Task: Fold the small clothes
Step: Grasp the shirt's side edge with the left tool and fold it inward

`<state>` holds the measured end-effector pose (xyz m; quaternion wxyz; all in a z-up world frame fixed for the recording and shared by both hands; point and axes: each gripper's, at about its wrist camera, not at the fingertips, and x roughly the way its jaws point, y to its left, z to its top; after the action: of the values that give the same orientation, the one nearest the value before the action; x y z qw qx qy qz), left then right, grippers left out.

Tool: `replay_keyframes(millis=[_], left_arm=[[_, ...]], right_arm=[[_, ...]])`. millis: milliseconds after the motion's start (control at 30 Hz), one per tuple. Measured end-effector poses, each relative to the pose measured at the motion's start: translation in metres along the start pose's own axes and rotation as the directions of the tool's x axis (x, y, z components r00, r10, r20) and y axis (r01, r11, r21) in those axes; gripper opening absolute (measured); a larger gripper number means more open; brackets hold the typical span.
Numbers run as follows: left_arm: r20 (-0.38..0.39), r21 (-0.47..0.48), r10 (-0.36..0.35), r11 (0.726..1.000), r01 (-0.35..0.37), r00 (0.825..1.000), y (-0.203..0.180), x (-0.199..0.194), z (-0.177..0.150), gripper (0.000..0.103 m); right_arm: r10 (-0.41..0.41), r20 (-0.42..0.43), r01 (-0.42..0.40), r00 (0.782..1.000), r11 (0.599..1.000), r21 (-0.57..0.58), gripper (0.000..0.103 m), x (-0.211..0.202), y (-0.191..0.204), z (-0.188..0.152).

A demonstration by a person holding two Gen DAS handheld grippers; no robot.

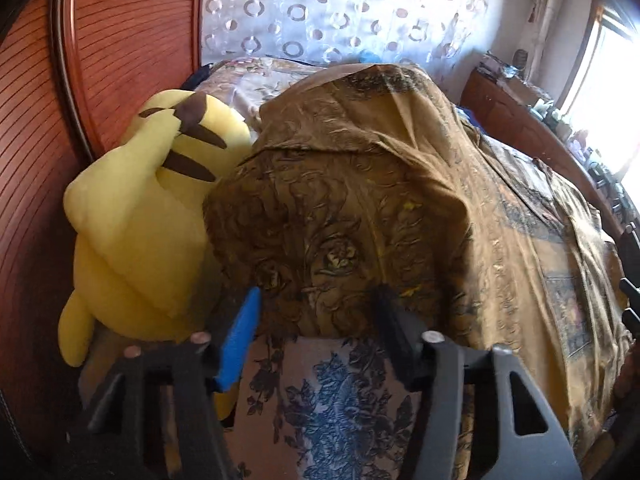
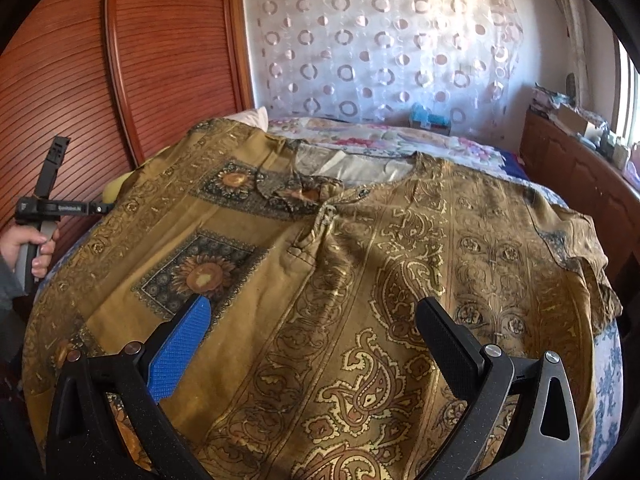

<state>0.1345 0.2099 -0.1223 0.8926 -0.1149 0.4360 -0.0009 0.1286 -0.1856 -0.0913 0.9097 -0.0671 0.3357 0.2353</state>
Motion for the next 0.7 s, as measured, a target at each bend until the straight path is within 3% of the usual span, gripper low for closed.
replay_keyframes(millis=[133, 167, 267, 467, 700], left_arm=[[0.003, 0.049, 0.001, 0.999, -0.001, 1.000, -0.008, -0.002, 0.001, 0.023], [0.008, 0.068, 0.033, 0.997, -0.034, 0.999, -0.011, -0.004, 0.002, 0.014], [0.011, 0.093, 0.062, 0.994, -0.063, 0.998, -0.012, -0.007, 0.003, 0.002], [0.115, 0.126, 0.075, 0.988, -0.090, 0.991, -0.026, -0.045, 0.015, 0.000], [0.187, 0.241, -0.032, 0.970, -0.014, 0.982, -0.088, -0.073, 0.044, 0.000]], right_arm=[[-0.009, 0.002, 0.009, 1.000, 1.000, 0.011, 0.103, 0.000, -0.002, 0.000], [-0.010, 0.002, 0.010, 1.000, 1.000, 0.011, 0.103, 0.000, -0.002, 0.000], [-0.012, 0.002, 0.012, 1.000, 1.000, 0.011, 0.103, 0.001, -0.003, 0.000], [-0.016, 0.007, 0.016, 1.000, 1.000, 0.013, 0.103, 0.001, -0.004, -0.001], [-0.020, 0.006, 0.020, 1.000, 1.000, 0.015, 0.103, 0.001, -0.004, -0.001]])
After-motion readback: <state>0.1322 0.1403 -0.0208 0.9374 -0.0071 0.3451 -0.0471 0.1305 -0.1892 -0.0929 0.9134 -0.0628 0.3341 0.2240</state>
